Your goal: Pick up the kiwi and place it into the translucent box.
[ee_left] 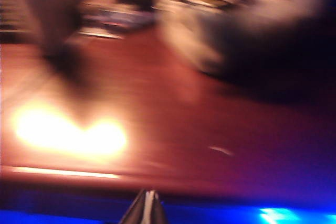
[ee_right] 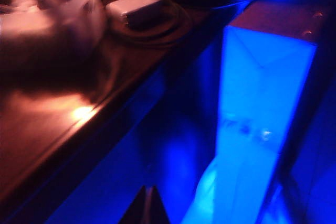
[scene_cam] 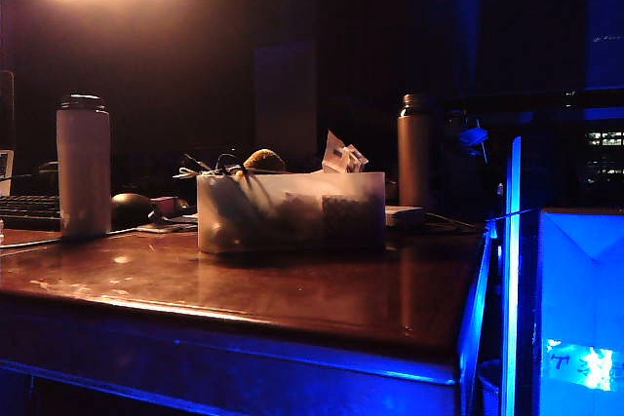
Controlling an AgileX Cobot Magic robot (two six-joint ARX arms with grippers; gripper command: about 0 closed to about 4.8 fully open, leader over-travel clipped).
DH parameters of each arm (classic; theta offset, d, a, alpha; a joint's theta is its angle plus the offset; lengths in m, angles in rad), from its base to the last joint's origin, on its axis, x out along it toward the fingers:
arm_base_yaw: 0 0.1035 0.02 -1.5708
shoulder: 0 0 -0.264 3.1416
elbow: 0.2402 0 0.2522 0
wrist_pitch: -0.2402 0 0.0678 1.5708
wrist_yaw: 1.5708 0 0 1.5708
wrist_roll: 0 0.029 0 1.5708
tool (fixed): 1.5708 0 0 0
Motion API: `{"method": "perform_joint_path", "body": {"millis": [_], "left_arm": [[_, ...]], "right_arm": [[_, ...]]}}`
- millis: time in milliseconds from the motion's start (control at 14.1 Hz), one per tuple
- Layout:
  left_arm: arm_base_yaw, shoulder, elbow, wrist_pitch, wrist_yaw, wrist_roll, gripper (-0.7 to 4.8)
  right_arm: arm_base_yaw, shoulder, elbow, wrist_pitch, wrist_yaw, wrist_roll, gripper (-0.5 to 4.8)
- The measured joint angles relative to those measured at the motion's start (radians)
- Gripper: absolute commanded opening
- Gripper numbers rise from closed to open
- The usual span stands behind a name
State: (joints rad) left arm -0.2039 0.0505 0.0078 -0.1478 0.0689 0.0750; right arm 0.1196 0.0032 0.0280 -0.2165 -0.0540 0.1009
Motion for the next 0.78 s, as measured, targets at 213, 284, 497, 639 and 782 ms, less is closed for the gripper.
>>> {"method": "perform_joint_path", "body": {"millis": [213, 284, 497, 639, 782], "left_arm": [[0.163, -0.047, 0.000, 0.005, -0.002, 0.000, -0.03], [0.194, -0.047, 0.000, 0.002, -0.005, 0.000, -0.03], [0.201, -0.047, 0.000, 0.002, -0.005, 0.000, -0.03], [0.201, -0.047, 0.000, 0.002, -0.005, 0.000, -0.03], [0.201, -0.047, 0.000, 0.002, -0.005, 0.000, -0.03]], "right_arm": [[-0.066, 0.000, -0.008, 0.028, -0.001, 0.000, -0.01], [-0.091, 0.000, -0.014, 0.045, 0.000, 0.000, -0.01], [-0.160, 0.000, -0.018, 0.052, 0.001, 0.000, -0.01], [-0.176, 0.000, -0.018, 0.051, 0.001, 0.000, -0.01], [-0.176, 0.000, -0.018, 0.051, 0.000, 0.000, -0.01]]}}
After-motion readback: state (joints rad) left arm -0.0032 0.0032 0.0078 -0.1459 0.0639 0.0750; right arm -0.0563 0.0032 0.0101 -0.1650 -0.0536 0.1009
